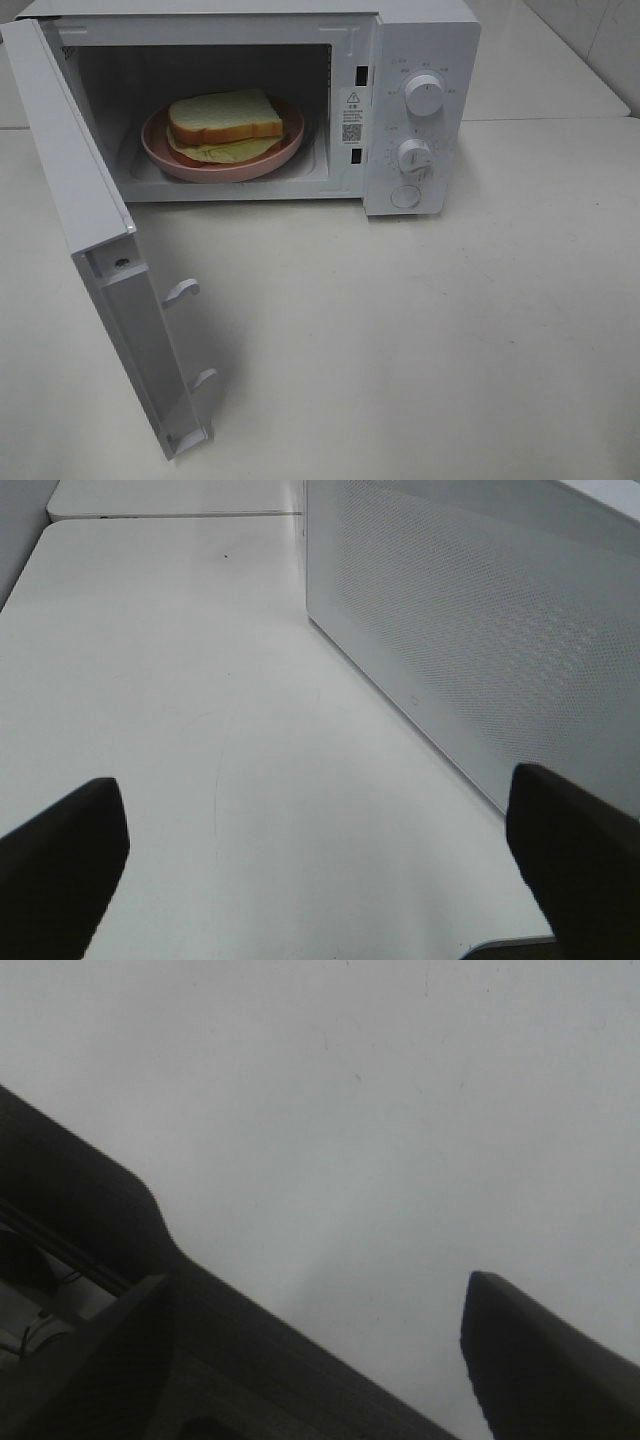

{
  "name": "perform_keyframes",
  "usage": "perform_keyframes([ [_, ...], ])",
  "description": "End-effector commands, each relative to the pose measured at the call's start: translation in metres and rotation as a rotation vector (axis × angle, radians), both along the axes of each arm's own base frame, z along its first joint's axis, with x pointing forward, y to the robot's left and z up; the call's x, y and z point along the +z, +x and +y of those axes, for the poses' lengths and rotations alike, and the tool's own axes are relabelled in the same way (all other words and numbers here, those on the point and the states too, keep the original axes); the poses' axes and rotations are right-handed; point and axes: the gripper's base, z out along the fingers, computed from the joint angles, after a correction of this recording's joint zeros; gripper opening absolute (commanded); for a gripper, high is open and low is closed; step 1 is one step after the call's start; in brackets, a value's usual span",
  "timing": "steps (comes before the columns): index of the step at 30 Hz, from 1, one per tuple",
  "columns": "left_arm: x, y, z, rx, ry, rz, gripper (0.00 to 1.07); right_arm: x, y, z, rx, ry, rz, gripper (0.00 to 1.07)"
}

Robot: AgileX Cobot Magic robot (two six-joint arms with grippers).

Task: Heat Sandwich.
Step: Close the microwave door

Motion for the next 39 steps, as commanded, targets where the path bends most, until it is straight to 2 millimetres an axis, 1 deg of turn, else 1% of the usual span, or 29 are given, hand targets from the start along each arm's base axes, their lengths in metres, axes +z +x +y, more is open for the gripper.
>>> perform_keyframes([
  [1,-0.001,-0.003,0.000,0.001,-0.005,-0.030,0.97,0.003,-0.016,-0.011,-0.016,0.022,0.023,0.76],
  [2,-0.001,-0.003,0.000,0.001,-0.005,-0.030,0.97,0.006,-0.025,-0.018,-0.018,0.057,0.003,0.76],
  [3,-0.001,-0.003,0.000,0.001,-0.005,-0.030,0.97,0.008,-0.029,-0.022,-0.020,0.071,-0.013,0.76],
  [4,-0.001,-0.003,0.000,0.001,-0.005,-0.030,0.97,0.008,-0.029,-0.022,-0.020,0.071,-0.013,0.76],
  [6,-0.001,-0.003,0.000,0.001,-0.005,-0.030,0.97,0.010,-0.036,-0.029,-0.045,0.098,-0.044,0.76],
  [8,-0.001,-0.003,0.000,0.001,-0.005,-0.030,0.97,0.013,-0.046,-0.042,-0.120,0.131,-0.092,0.76],
  [9,-0.001,-0.003,0.000,0.001,-0.005,-0.030,0.97,0.013,-0.046,-0.042,-0.120,0.131,-0.092,0.76],
  [12,-0.001,-0.003,0.000,0.001,-0.005,-0.030,0.97,0.015,-0.059,-0.054,-0.216,0.175,-0.169,0.76],
  [15,-0.001,-0.003,0.000,0.001,-0.005,-0.030,0.97,0.016,-0.065,-0.058,-0.255,0.193,-0.202,0.76],
  [18,-0.001,-0.003,0.000,0.001,-0.005,-0.030,0.97,0.016,-0.079,-0.065,-0.334,0.232,-0.277,0.77],
  [20,-0.001,-0.003,0.000,0.001,-0.005,-0.030,0.97,0.017,-0.082,-0.066,-0.357,0.242,-0.302,0.77],
  [21,-0.001,-0.003,0.000,0.001,-0.005,-0.030,0.97,0.017,-0.089,-0.068,-0.401,0.260,-0.350,0.77],
  [23,-0.001,-0.003,0.000,0.001,-0.005,-0.030,0.97,0.017,-0.096,-0.069,-0.433,0.275,-0.386,0.77],
  [25,-0.001,-0.003,0.000,0.001,-0.005,-0.030,0.97,0.017,-0.099,-0.069,-0.449,0.286,-0.403,0.77],
  [28,-0.001,-0.003,0.000,0.001,-0.005,-0.030,0.97,0.011,-0.103,-0.066,-0.485,0.315,-0.458,0.76],
  [30,-0.001,-0.003,0.000,0.001,-0.005,-0.030,0.97,0.008,-0.103,-0.065,-0.489,0.316,-0.463,0.77],
  [33,-0.001,-0.003,0.000,0.001,-0.005,-0.030,0.97,-0.008,-0.100,-0.062,-0.492,0.301,-0.468,0.77],
  [34,-0.001,-0.003,0.000,0.001,-0.005,-0.030,0.97,-0.008,-0.100,-0.062,-0.492,0.301,-0.468,0.77],
  [35,-0.001,-0.003,0.000,0.001,-0.005,-0.030,0.97,-0.012,-0.098,-0.062,-0.495,0.301,-0.468,0.76],
  [37,-0.001,-0.003,0.000,0.001,-0.005,-0.030,0.97,-0.010,-0.099,-0.062,-0.485,0.327,-0.531,0.76],
  [39,-0.001,-0.003,0.000,0.001,-0.005,-0.030,0.97,-0.014,-0.098,-0.061,-0.494,0.333,-0.557,0.76],
])
